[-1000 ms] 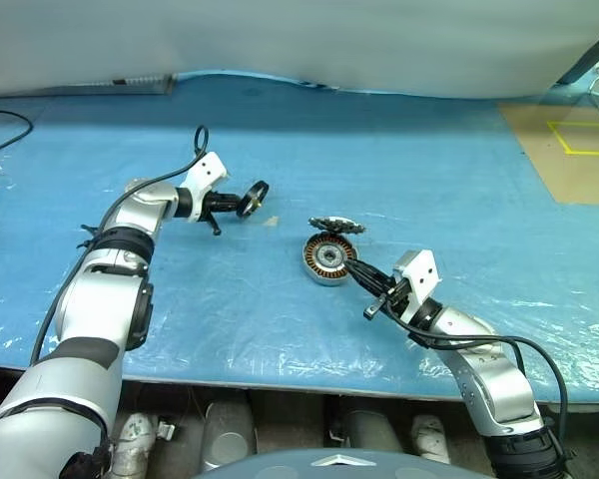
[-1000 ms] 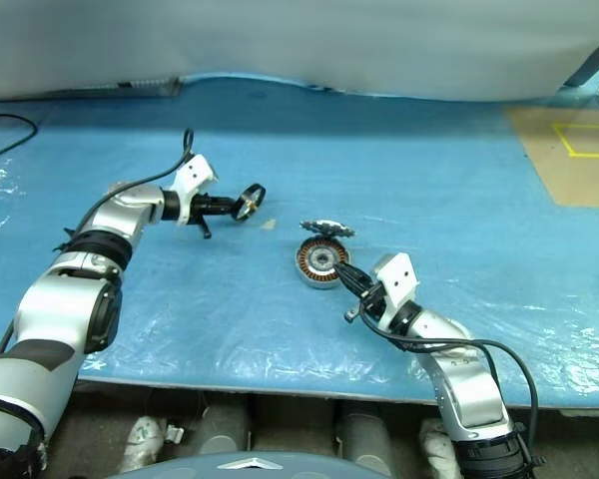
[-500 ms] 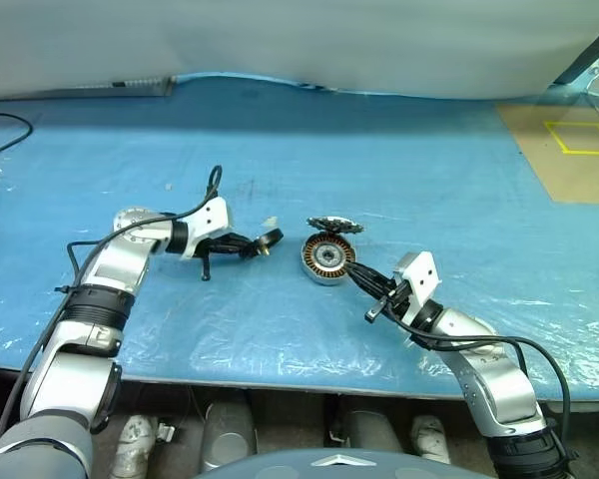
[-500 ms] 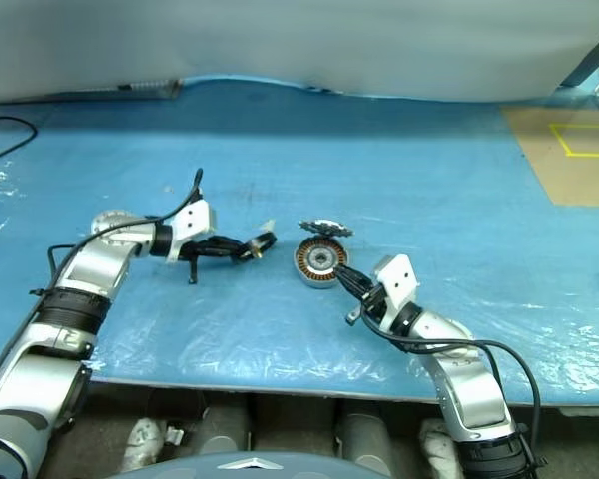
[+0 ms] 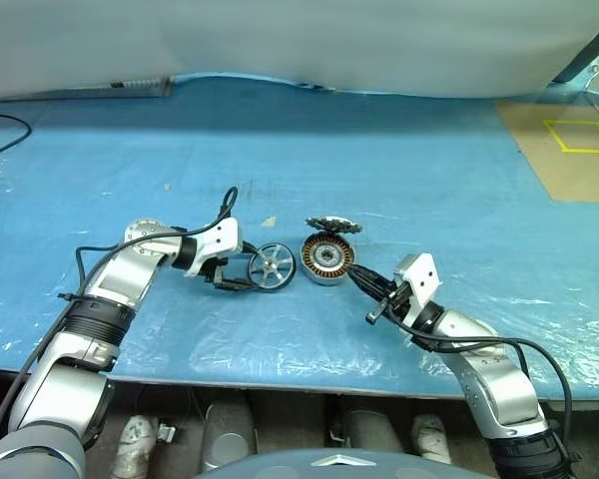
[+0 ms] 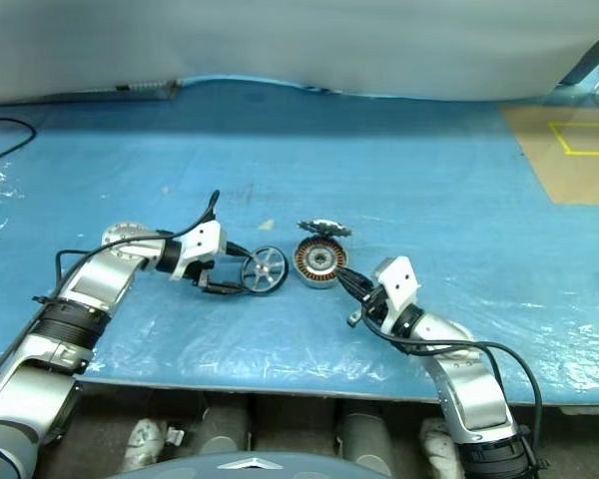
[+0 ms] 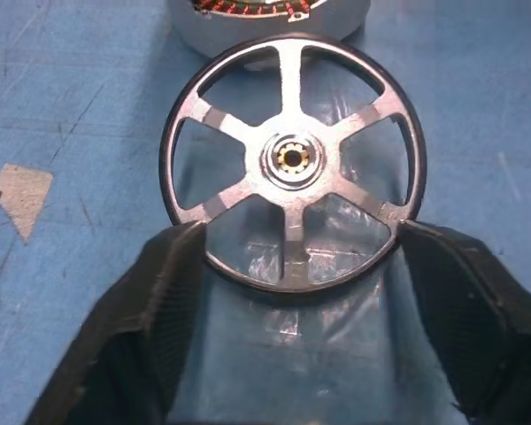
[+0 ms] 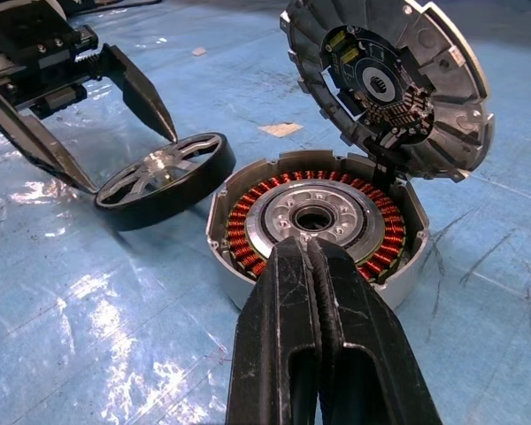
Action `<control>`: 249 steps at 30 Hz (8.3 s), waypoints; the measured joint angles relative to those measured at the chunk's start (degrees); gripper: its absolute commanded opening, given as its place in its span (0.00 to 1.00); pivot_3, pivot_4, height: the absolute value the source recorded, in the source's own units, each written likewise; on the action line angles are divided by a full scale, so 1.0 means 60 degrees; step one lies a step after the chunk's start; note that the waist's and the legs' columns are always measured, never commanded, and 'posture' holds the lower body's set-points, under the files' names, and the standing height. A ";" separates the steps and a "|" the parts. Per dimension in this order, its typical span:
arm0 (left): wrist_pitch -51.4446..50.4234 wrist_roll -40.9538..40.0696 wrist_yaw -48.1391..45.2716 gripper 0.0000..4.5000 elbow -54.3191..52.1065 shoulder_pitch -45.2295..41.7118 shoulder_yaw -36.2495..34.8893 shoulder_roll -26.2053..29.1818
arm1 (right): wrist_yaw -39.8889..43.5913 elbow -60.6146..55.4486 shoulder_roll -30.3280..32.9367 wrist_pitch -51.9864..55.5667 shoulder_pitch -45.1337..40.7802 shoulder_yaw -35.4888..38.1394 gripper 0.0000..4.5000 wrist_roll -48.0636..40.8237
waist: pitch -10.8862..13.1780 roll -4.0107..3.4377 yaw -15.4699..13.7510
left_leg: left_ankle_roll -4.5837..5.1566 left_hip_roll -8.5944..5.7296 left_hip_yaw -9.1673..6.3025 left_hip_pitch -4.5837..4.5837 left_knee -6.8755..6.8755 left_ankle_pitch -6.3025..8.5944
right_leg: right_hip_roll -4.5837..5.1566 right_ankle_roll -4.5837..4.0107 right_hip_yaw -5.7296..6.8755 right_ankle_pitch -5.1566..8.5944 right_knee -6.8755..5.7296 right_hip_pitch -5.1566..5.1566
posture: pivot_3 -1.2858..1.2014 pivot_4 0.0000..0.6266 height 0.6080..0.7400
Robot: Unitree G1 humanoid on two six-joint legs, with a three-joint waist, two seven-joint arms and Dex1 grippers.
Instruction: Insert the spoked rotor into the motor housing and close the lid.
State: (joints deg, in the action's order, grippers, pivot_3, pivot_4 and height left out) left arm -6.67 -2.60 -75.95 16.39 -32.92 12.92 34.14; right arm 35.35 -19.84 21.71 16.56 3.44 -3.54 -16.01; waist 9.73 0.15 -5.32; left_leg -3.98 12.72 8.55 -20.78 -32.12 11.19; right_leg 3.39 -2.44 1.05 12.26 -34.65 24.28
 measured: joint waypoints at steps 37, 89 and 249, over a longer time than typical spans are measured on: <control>-0.0065 -0.0110 0.0086 0.54 0.2130 -0.2061 0.0199 -0.0892 | -0.0082 0.0000 0.0063 0.0001 0.0103 0.0000 0.00 0.0017 | 0.0000 0.0001 -0.0012 | 0.0000 -0.0003 -0.0005 -0.0029 -0.0023 -0.0001 | -0.0001 0.0002 0.0000 -0.0004 -0.0018 -0.0001 | 0.52 0.24 1.00; -0.3750 -0.0079 0.1560 0.54 -0.1078 -0.0751 0.1164 -0.0679 | 0.1571 -0.0280 0.0849 -0.0014 0.0666 -0.0379 0.00 -0.0687 | -0.0011 -0.0013 -0.0018 | 0.0003 -0.0003 -0.0004 -0.0018 -0.0034 -0.0001 | 0.0003 0.0000 0.0000 -0.0002 -0.0019 -0.0027 | 0.52 0.24 1.00; 0.0817 -0.1672 0.4070 0.01 -0.3400 0.5564 -0.1343 -0.2999 | 0.1830 0.5471 0.0481 0.1342 -0.6635 -0.0211 0.00 0.0346 | -0.0027 -0.0048 0.0230 | 0.0007 0.0019 0.0010 -0.0031 -0.0036 -0.0001 | -0.0008 -0.0010 0.0007 0.0003 -0.0019 0.0009 | 0.52 0.24 1.00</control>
State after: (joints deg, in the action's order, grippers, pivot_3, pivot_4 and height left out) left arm -1.77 -12.63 -51.54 -4.01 0.46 4.86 16.14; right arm 46.33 12.98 24.59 24.61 -36.37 -4.81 -13.93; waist 9.57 -0.13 -3.93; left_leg -3.94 12.83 8.61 -20.97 -32.33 11.19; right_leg 3.34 -2.49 1.09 12.28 -34.76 24.34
